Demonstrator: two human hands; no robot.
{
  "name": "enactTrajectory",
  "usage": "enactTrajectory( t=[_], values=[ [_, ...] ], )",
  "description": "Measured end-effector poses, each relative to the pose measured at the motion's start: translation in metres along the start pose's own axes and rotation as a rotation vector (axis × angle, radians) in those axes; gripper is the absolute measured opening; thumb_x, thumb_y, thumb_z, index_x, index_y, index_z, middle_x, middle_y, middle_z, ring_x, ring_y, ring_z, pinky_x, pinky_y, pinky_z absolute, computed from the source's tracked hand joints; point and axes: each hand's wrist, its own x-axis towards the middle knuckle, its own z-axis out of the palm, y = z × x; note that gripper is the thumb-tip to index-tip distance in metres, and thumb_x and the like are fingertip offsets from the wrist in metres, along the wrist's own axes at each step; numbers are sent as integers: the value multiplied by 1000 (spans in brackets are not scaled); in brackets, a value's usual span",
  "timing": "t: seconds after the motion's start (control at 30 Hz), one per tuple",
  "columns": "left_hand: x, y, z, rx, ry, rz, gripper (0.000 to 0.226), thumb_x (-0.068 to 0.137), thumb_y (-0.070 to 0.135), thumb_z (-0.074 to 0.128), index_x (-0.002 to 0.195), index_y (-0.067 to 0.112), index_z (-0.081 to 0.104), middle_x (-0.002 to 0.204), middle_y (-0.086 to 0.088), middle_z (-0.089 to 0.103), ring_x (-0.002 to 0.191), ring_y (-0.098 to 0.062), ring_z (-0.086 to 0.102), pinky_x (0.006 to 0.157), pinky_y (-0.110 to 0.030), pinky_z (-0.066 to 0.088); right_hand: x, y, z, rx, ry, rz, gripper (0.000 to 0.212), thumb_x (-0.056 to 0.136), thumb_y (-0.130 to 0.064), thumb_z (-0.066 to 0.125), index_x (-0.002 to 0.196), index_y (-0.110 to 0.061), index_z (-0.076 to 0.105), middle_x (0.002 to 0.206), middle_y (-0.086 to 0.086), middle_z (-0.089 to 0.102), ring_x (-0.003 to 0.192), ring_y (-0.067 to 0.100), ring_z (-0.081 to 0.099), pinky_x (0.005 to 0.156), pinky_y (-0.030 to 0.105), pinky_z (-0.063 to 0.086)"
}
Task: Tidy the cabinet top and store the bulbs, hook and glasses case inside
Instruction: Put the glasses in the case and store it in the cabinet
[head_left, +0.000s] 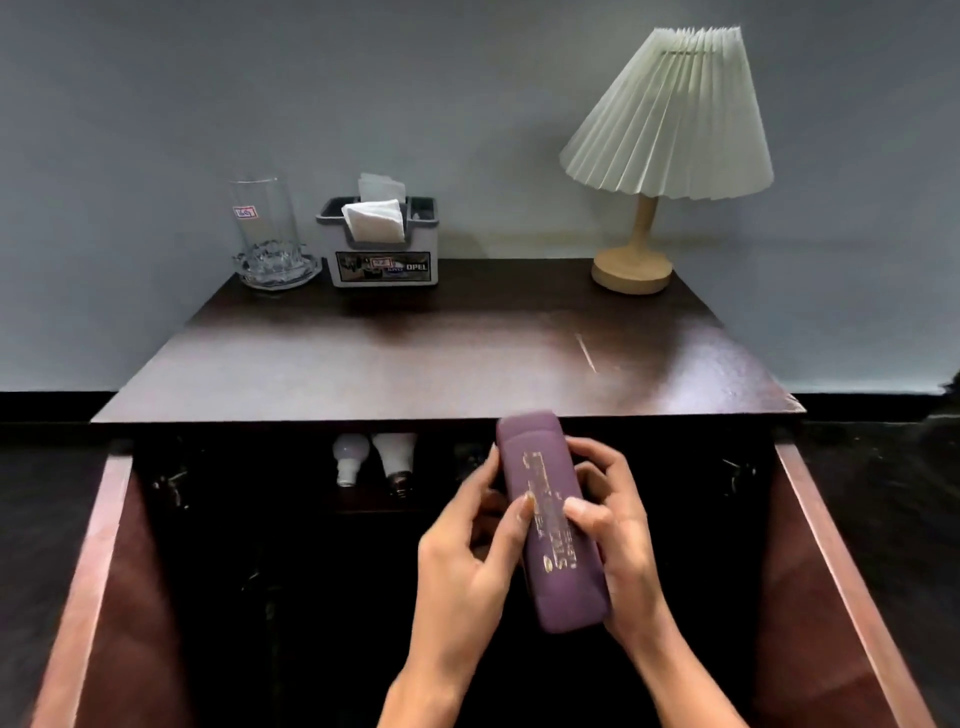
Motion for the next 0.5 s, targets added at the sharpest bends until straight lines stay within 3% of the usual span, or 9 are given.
enactTrajectory(
  t=[0.1,0.17,0.23,0.3,0.37,0.43,0.5],
  values=[
    [-19,-25,8,27,-50,-52,65,68,59,59,127,35,49,87,27,69,70,7,64,65,-8,48,-12,28,-11,9,32,51,49,60,-30,60,108,-19,57,102,18,62,92,38,58,79,52,47],
    [-21,-46,14,65,-60,-90,71,66,67,57,128,34,48,93,39,65,82,14,62,72,-5,47,-13,47,-18,-20,69,74,45,61,-28,61,106,-22,59,101,13,64,94,38,59,81,48,48],
    [-15,-63,21,108,-76,-117,80,62,81,47,129,36,47,107,32,62,99,15,57,85,-2,42,-8,66,-24,-40,108,98,39,65,-18,59,104,-22,60,93,10,66,85,27,62,75,31,52],
    [-4,-74,29,198,-128,-146,91,61,86,36,133,32,45,113,12,57,106,4,55,85,4,34,1,81,-29,-58,139,125,35,71,-12,56,105,-21,59,91,6,68,80,14,64,70,17,52],
    [7,-84,40,252,-178,-158,74,77,63,51,138,22,42,112,4,51,101,-6,56,81,5,33,14,92,-33,-99,177,150,30,80,-10,59,108,-21,60,97,0,69,88,8,65,77,15,52],
    [20,-89,51,284,-204,-148,53,90,30,55,139,15,39,113,0,48,93,-10,57,79,0,38,29,96,-38,-251,228,154,27,86,-12,58,110,-22,60,108,6,61,103,17,60,90,24,48],
    [31,-92,61,330,-209,-129,50,92,24,52,139,13,37,123,-1,47,103,-12,56,84,-1,36,46,95,-41,-384,271,157,27,89,-11,54,115,-14,60,114,15,55,109,26,56,98,34,43]
  ],
)
